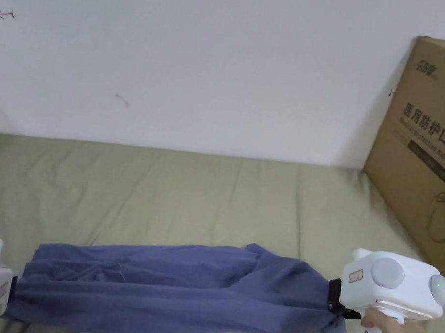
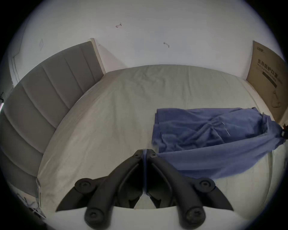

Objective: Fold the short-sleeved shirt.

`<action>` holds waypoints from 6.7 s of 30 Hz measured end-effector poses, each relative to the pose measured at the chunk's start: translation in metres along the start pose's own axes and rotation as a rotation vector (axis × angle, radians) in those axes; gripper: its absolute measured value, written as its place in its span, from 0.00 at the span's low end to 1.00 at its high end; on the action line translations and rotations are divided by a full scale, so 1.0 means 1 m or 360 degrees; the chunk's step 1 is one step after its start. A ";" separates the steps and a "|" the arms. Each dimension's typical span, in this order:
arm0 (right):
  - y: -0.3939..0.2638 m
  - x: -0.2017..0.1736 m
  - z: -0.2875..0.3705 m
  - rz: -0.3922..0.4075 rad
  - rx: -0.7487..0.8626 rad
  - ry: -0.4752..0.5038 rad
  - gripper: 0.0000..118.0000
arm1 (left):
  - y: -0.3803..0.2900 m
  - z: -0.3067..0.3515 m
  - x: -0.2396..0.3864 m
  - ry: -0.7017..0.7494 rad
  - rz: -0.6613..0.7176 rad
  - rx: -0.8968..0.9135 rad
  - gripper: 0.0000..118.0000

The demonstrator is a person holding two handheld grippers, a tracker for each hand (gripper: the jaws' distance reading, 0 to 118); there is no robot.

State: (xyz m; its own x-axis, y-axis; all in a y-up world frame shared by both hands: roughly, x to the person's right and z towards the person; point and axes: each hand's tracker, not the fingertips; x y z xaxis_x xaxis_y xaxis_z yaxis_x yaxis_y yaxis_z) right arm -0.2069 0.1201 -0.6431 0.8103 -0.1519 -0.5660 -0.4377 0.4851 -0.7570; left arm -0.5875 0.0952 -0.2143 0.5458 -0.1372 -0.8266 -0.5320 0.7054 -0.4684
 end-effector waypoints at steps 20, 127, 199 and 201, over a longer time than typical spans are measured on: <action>-0.362 0.049 0.175 0.0027 -0.0119 0.0034 0.00 | -0.283 0.235 -0.111 -0.0108 0.0013 -0.0117 0.01; -0.338 0.022 0.189 0.0182 0.0024 0.0051 0.00 | -0.274 0.237 -0.130 -0.0308 0.0225 -0.0242 0.00; -0.301 0.028 0.178 0.0212 0.0071 0.0070 0.00 | -0.233 0.245 -0.086 -0.0384 0.0164 -0.0154 0.00; -0.283 0.024 0.164 0.0152 0.0064 0.0076 0.00 | -0.226 0.239 -0.074 -0.0418 0.0153 -0.0163 0.00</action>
State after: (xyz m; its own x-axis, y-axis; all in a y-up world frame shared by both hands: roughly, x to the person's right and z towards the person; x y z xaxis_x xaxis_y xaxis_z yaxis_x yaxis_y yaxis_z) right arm 0.0005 0.1199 -0.3893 0.7456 -0.1438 -0.6507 -0.4953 0.5336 -0.6855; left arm -0.3528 0.1119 0.0277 0.6315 0.1211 -0.7658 -0.6448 0.6306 -0.4319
